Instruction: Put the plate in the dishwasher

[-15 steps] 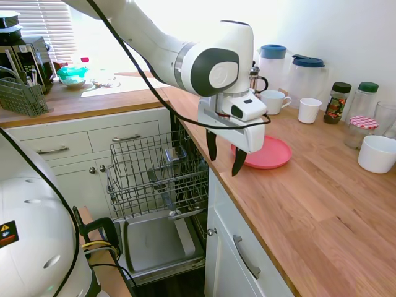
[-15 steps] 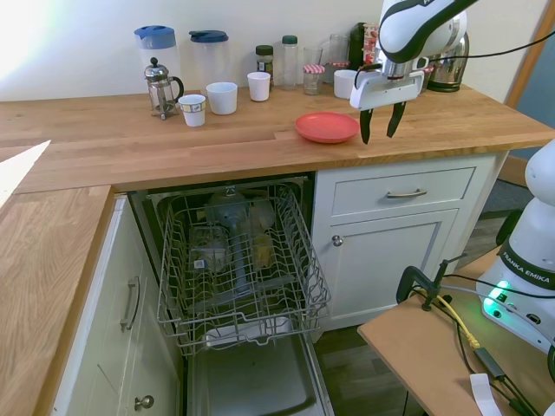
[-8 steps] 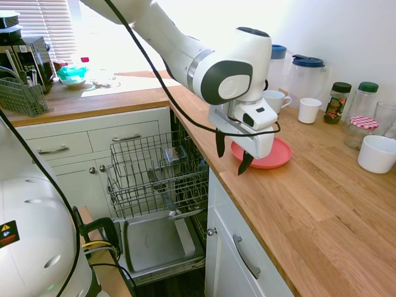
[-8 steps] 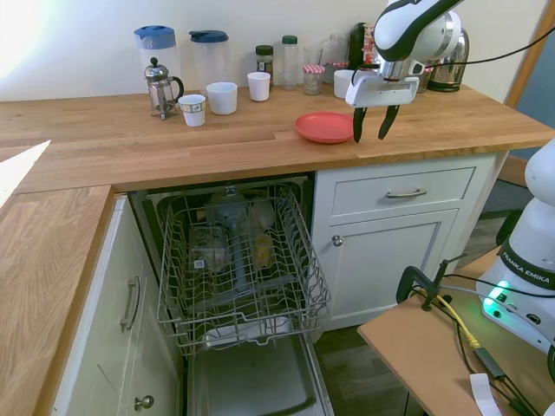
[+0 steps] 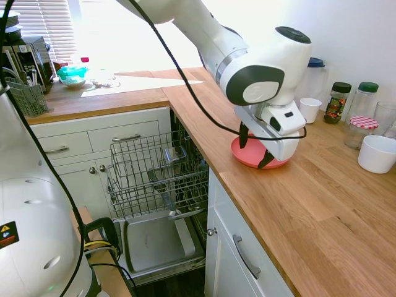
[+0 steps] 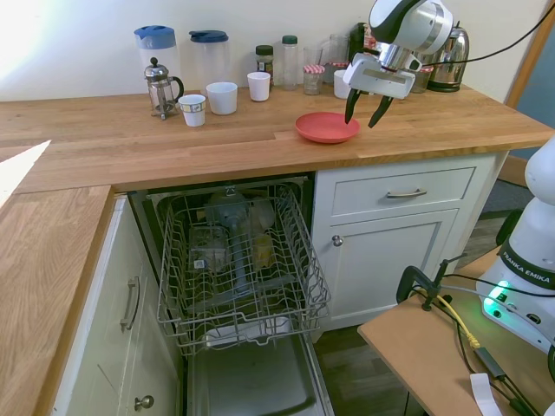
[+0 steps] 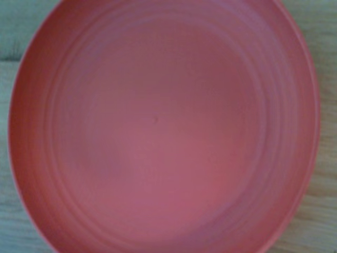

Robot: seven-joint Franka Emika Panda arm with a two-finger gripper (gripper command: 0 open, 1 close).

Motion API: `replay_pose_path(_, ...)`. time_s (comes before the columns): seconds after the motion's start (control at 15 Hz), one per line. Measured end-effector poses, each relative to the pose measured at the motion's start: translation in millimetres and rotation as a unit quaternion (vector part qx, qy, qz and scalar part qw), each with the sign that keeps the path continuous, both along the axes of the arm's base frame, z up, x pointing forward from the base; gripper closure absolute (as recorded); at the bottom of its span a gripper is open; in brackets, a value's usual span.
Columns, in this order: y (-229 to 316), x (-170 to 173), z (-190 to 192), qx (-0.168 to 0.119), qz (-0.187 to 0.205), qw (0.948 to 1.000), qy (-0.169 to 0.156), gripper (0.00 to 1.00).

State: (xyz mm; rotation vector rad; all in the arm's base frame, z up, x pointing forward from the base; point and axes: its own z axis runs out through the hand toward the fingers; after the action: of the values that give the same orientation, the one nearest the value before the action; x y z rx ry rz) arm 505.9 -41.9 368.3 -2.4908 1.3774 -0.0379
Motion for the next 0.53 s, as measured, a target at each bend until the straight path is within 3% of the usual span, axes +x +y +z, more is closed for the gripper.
replay_pose_path(0.27, -17, 26, -14, 0.008, -0.024, 0.9997, -0.001, 0.0)
replay_pose_path(0.33, -20, 30, -17, 0.016, -0.029, 0.9994, -0.007, 1.0)
replay_pose_path(0.53, -26, 34, -31, 0.036, -0.026, 0.9988, -0.02, 1.0)
